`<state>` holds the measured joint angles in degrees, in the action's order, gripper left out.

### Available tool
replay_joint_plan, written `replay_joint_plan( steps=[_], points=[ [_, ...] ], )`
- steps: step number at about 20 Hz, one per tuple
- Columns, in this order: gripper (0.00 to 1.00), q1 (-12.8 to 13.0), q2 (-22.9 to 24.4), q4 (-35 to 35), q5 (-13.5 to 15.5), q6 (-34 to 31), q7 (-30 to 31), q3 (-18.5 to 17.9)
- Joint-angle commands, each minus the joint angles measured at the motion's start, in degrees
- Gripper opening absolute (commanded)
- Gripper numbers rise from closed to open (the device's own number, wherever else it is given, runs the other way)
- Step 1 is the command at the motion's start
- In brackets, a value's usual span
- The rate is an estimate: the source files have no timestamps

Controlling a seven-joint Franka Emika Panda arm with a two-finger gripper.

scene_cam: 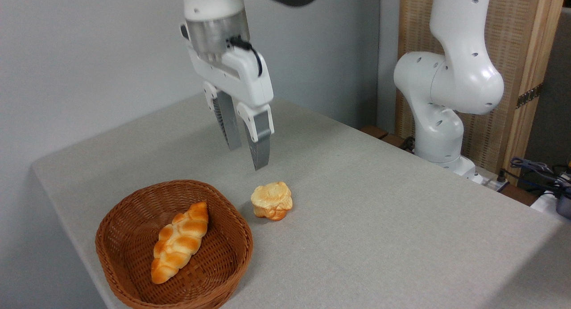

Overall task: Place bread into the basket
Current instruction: 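Lower the open gripper onto the round golden bun and close it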

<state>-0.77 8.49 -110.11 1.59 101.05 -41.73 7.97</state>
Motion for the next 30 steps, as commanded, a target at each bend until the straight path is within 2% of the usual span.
replay_joint_plan(
  steps=[1,4,7,14,15,17,18,20,30],
  points=[
    [1.00,0.6,1.4,-7.3,-0.4,6.2,0.0,0.7],
    [1.00,0.6,1.3,-12.7,-1.6,12.1,0.1,2.6],
    [1.00,0.6,0.7,-15.0,-5.1,13.1,0.1,2.7],
    [0.99,0.9,-0.3,-18.6,-5.3,14.3,0.1,2.8],
    [0.89,0.9,-0.3,-18.8,-5.3,14.3,0.1,2.8],
    [0.49,0.9,-0.3,-18.8,-5.0,14.3,0.1,2.8],
    [0.44,0.9,-0.3,-18.8,-4.9,14.3,0.1,2.8],
    [0.39,0.9,-0.3,-18.8,-4.9,14.2,0.1,2.8],
    [0.39,0.9,-0.3,-18.5,-4.9,13.6,0.2,2.8]
  ],
)
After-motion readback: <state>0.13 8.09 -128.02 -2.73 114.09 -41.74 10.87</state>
